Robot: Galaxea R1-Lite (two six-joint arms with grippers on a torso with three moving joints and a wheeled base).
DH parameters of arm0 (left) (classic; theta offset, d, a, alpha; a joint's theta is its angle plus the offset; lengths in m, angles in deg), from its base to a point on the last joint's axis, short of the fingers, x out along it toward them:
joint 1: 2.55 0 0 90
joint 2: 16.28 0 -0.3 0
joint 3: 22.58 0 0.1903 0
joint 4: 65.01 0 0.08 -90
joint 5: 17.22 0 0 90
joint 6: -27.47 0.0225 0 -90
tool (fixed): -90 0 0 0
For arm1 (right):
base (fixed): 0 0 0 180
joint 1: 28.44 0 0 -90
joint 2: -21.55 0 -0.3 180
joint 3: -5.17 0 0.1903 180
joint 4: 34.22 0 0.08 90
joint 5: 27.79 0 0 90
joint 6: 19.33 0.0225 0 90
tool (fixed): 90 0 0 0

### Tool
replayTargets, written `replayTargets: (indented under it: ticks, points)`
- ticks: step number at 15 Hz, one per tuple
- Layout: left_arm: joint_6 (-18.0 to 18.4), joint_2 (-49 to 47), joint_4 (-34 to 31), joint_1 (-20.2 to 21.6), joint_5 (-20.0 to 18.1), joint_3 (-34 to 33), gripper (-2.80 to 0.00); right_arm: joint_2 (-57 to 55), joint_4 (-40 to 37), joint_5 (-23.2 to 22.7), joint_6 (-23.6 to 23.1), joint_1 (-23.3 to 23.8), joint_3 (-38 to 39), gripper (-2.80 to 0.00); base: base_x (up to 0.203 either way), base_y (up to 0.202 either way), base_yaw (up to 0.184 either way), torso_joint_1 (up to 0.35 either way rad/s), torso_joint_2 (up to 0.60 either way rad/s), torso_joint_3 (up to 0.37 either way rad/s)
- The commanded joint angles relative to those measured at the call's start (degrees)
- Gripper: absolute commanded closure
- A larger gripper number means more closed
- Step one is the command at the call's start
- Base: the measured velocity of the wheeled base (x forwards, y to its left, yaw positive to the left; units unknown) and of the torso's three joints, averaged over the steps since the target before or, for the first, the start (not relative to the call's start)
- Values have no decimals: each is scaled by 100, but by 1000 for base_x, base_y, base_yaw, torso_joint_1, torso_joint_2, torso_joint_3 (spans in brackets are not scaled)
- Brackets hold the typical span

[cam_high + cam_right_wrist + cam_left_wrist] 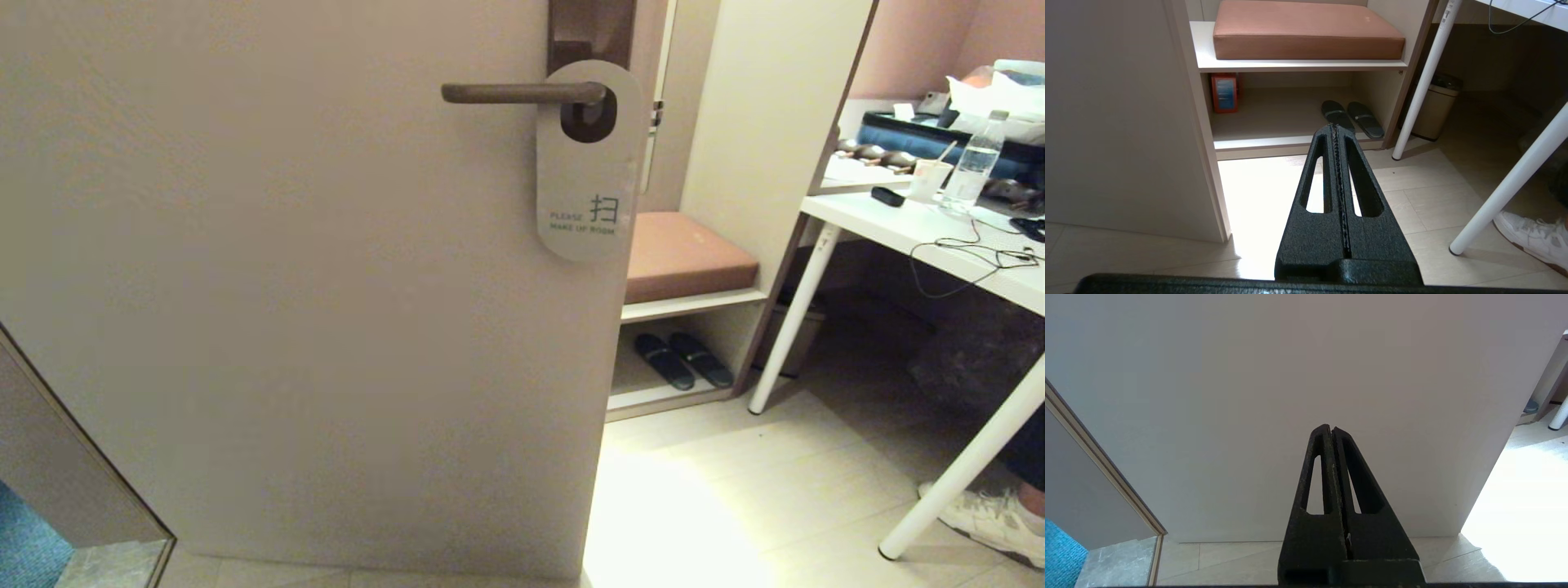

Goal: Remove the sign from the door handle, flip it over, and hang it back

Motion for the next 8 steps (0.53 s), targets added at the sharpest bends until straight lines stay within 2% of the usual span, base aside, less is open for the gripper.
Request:
replayTargets:
  ticks: [1, 8]
  points:
    - [3, -7, 0, 5, -2, 0, 0, 2, 1, -4, -3, -1, 0, 0, 0, 0, 0, 0, 0, 0]
    - [3, -7, 0, 5, -2, 0, 0, 2, 1, -4, -3, -1, 0, 0, 0, 0, 0, 0, 0, 0]
